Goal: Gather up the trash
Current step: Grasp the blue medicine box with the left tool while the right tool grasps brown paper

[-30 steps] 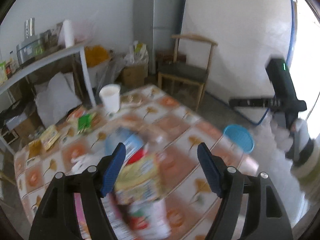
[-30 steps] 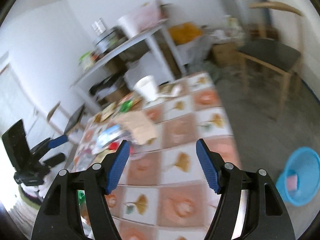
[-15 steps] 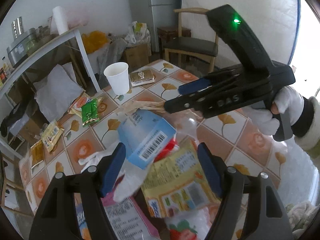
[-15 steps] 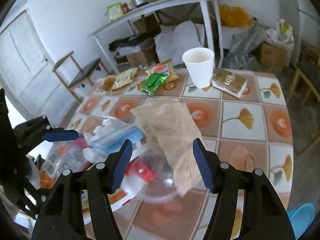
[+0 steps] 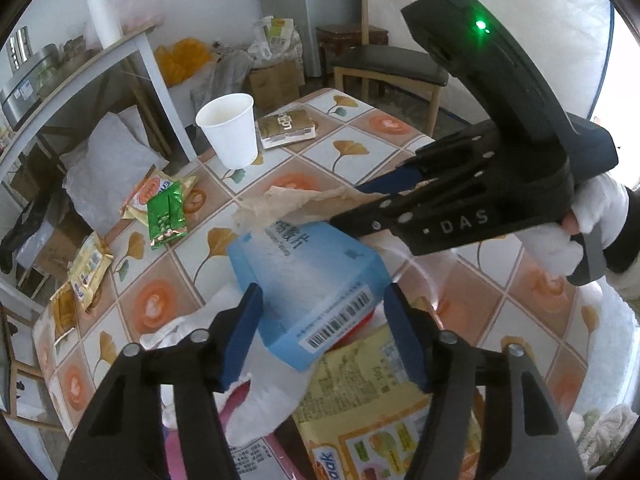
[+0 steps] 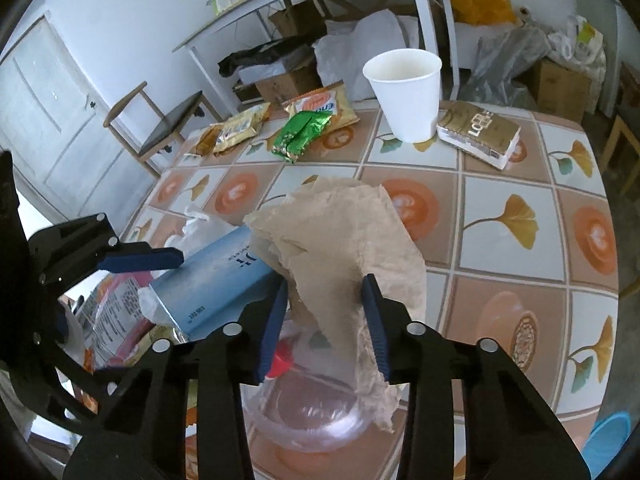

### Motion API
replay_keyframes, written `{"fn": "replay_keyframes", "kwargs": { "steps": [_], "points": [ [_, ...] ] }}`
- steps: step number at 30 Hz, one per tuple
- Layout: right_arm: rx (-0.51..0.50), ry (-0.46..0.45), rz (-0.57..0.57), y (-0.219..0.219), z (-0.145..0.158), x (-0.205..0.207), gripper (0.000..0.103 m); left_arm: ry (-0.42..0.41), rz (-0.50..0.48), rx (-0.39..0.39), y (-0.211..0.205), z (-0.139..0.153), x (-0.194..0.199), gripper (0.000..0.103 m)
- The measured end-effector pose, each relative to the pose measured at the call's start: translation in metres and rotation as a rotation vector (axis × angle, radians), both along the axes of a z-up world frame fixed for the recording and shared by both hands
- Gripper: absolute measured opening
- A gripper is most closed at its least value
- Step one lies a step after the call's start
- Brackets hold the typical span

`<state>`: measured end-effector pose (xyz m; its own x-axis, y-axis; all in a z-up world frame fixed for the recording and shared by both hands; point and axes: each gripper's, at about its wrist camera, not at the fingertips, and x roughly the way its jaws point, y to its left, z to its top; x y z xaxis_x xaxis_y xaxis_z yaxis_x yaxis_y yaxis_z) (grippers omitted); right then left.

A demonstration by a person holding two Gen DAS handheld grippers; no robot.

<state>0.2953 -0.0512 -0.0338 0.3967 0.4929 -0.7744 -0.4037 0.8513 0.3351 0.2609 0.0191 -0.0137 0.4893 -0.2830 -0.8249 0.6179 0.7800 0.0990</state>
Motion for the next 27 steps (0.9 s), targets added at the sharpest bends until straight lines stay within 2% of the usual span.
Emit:
{"fn": "replay_keyframes", "kwargs": {
  "steps": [4,9,12,14,16,24,27],
  "points": [
    [0.004,0.017,0.004,0.001,-0.003,0.002,0.025,0.005,-0.007,0.012,-0.002,-0.001,0.002,0.059],
    [0.008,0.026,-0.011,0.002,-0.007,0.003,0.006,0.007,-0.009,0.049,-0.007,-0.004,0.004,0.059],
    [0.018,0.03,-0.029,0.0,-0.008,0.004,0.002,0.007,-0.008,0.052,-0.007,-0.005,0.005,0.059],
    [0.025,0.027,-0.041,-0.002,-0.008,0.003,0.001,0.006,-0.002,0.044,-0.007,-0.005,0.005,0.053],
    [0.039,0.023,-0.057,-0.005,-0.008,0.003,0.0,0.004,0.007,0.034,-0.005,-0.004,0.005,0.041],
    [0.105,0.004,-0.137,-0.025,0.001,0.003,0.0,0.023,0.054,-0.056,0.01,0.006,0.011,0.007],
    [0.137,-0.003,-0.169,-0.034,0.005,0.003,0.0,0.038,0.089,-0.113,0.019,0.01,0.014,0.005]
  ]
}}
